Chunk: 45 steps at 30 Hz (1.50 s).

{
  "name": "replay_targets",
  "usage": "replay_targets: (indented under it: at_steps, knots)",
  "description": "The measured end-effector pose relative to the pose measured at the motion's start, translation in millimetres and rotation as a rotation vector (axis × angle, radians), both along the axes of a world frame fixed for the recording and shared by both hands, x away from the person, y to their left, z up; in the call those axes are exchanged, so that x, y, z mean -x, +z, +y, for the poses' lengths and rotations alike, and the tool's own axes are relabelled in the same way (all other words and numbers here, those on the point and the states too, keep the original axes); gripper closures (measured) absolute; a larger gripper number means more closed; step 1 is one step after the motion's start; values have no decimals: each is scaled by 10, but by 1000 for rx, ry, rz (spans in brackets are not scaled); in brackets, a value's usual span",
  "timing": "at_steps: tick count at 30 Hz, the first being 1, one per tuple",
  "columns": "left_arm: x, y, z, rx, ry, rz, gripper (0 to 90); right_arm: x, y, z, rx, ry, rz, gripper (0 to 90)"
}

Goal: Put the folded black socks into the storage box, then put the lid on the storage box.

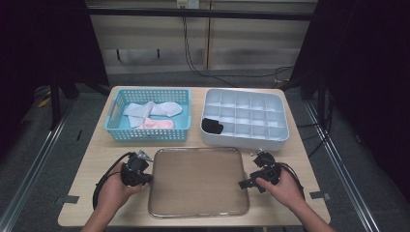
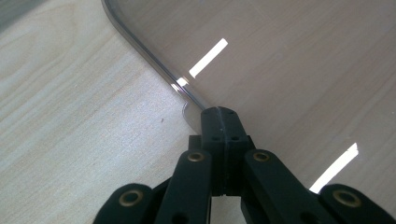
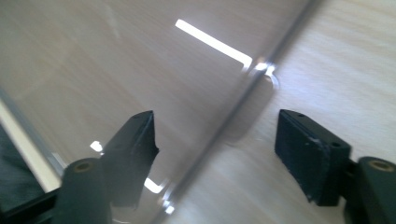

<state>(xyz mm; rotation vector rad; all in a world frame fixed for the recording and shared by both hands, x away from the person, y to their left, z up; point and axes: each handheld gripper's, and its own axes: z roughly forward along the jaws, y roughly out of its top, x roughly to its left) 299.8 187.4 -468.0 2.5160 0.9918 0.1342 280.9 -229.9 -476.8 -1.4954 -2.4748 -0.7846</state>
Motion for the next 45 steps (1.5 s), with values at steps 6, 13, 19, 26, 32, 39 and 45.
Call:
replay_targets:
  at_steps: [6,13,19,26,32,39,45]
  knots:
    - [0,-2,2,2,5,2,900,-16,-10,15,-31,-11,15,312]
    - [-5,4,-1,-7,0,-1,900,-29,28,44,-59,-11,8,333]
    - [0,2,-2,-7,2,-3,900,-38,67,242,-49,63,4,354]
    - [-1,1,1,-4,-1,-3,900,-117,110,190,27,22,-40,258]
    - [-5,2,3,-2,7,9,900,-162,5,44,15,-31,-9,266]
    - [-2,3,-18,-11,5,1,900,-139,-30,72,-71,-60,13,288]
    - [1,1,-18,-8,17,4,900,-154,-42,22,-114,-83,38,281]
